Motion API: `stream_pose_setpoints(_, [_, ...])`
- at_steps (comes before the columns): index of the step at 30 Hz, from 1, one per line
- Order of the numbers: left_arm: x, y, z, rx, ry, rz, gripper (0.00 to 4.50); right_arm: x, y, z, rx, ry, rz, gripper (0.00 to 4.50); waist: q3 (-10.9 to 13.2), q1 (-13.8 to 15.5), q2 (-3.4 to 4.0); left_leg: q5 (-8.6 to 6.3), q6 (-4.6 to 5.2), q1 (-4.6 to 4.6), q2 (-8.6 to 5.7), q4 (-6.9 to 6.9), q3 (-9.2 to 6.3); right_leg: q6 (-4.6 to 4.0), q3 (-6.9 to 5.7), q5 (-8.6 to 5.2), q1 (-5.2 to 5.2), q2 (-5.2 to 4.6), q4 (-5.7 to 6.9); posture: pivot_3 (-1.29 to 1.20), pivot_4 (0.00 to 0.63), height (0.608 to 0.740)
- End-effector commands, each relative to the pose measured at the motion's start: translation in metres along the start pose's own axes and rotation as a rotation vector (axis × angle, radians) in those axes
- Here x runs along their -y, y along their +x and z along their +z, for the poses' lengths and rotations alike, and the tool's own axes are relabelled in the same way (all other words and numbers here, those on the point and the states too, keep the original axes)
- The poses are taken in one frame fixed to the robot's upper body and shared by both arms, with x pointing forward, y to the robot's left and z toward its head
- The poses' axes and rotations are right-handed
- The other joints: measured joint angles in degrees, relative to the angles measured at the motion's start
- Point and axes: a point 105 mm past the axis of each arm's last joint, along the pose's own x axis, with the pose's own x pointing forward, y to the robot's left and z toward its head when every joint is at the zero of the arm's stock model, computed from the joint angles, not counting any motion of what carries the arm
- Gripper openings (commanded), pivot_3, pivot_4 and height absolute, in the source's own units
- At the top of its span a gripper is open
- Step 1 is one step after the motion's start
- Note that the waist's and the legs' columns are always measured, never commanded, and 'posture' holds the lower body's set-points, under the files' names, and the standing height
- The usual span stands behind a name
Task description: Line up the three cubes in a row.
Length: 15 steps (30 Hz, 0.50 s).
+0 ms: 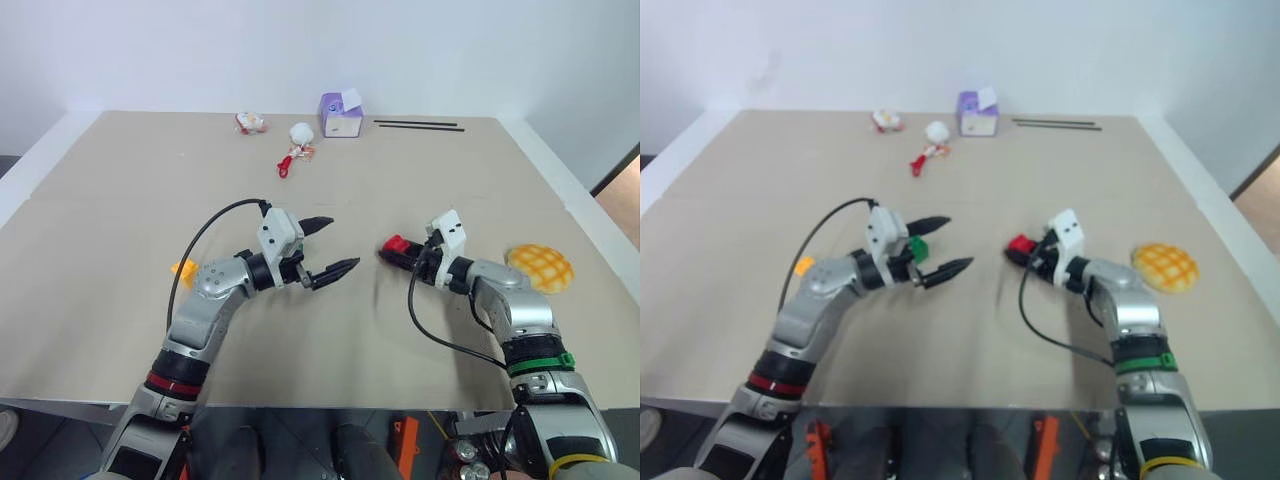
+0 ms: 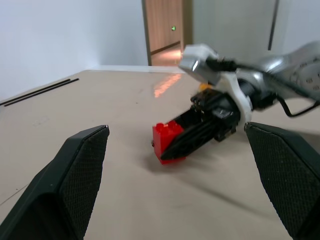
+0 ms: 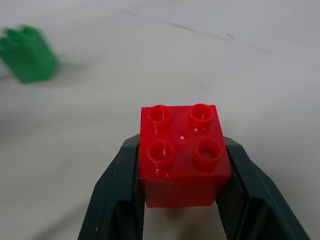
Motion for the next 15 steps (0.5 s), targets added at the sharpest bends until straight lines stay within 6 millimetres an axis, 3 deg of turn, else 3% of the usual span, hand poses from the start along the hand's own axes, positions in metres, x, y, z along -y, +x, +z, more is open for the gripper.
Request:
stream_pose_setpoints(1, [0.01, -0.016, 0.01, 0.008, 0.047, -0.083, 4.5, -0.03, -0.012, 0.029, 0.045, -0.097, 0.202, 1.28, 0.0, 0.0, 0.01, 0.0, 0.0, 0.02, 0.01, -0.03, 0.0, -0.01, 0.0, -0.03, 0.01, 0.0, 0.0, 0.0, 0.15, 0.74])
stream_pose_setpoints(3, [0.016, -0.024, 0.008, -0.015, 0.051, -0.127, 4.5, -0.043, -0.015, 0.03, 0.032, -0.125, 0.284, 1.28, 0.0, 0.0, 0.01, -0.01, -0.01, 0.02, 0.03, -0.09, -0.02, -0.05, -0.04, -0.08, -0.01, 0.0, 0.0, 0.0, 0.15, 0.74])
stream_pose_setpoints(7, [0.03, -0.053, -0.004, -0.124, 0.073, -0.256, 4.5, -0.076, -0.029, 0.007, -0.092, -0.241, 0.518, 1.28, 0.0, 0.0, 0.0, -0.01, -0.02, 0.07, 0.05, -0.14, -0.03, -0.28, -0.09, -0.22, 0.02, 0.0, 0.0, 0.0, 0.15, 0.74])
stream_pose_setpoints(15, [0.041, -0.066, -0.009, -0.167, 0.066, -0.316, 4.5, -0.094, -0.035, -0.017, -0.151, -0.262, 0.617, 1.28, 0.0, 0.1, -0.02, 0.0, -0.03, 0.07, 0.06, 0.04, 0.04, -0.37, -0.08, -0.22, 0.03, -0.06, 0.0, 0.0, 0.15, 0.74])
